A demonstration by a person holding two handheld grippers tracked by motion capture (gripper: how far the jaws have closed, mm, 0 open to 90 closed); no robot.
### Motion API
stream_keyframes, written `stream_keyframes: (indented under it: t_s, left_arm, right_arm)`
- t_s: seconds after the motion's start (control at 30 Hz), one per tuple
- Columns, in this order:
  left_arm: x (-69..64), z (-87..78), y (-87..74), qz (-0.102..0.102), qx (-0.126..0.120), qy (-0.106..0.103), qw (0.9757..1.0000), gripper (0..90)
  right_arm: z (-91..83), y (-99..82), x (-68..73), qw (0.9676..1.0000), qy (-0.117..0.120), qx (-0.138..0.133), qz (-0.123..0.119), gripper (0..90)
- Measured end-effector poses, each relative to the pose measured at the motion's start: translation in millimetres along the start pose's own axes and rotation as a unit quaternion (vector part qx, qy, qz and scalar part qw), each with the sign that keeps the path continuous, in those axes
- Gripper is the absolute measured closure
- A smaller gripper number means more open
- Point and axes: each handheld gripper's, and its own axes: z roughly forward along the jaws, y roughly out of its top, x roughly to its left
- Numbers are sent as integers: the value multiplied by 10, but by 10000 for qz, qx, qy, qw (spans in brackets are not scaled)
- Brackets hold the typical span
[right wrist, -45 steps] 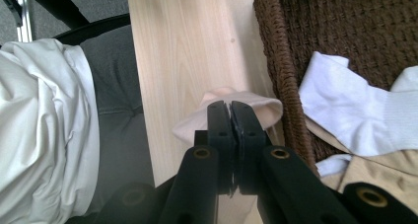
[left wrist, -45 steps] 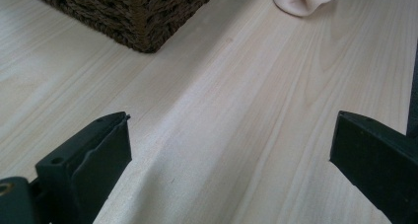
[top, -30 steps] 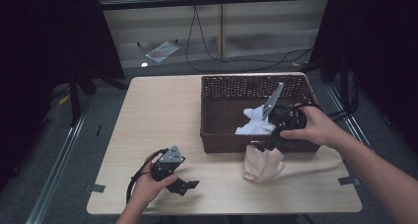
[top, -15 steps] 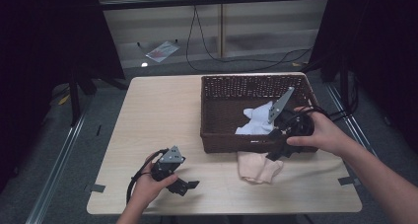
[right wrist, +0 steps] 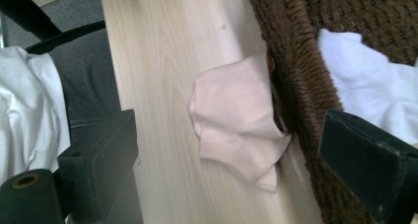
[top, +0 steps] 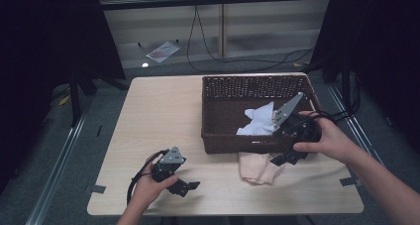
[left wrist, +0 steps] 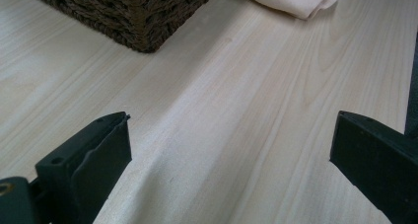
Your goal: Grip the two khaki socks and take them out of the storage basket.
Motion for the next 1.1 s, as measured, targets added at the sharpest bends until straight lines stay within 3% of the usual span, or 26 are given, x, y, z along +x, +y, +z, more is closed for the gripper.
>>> stream_keyframes:
  t_s: [0.17,0.4,0.47,0.63,1.1]
  left_arm:
    - [-2,1,2,10,27,20,10000,19]
    - [-3,2,1,6,27,16,10000,19]
    - [-2,0,2,6,49,29,10000,19]
    - [-4,1,1,2,31,26,10000,19]
    - [-5,4,1,1,-3,-2,10000,19]
  right_arm:
    - [31,-79,14,10000,-70,-26,-31,78]
    - [48,-214,23,9998,-11,-151,101,71]
    - [73,-261,39,9999,-80,-75,127,71]
    - [138,-380,44,9997,-2,-212,118,71]
    - [347,-736,94,9990,-91,-351,262,65]
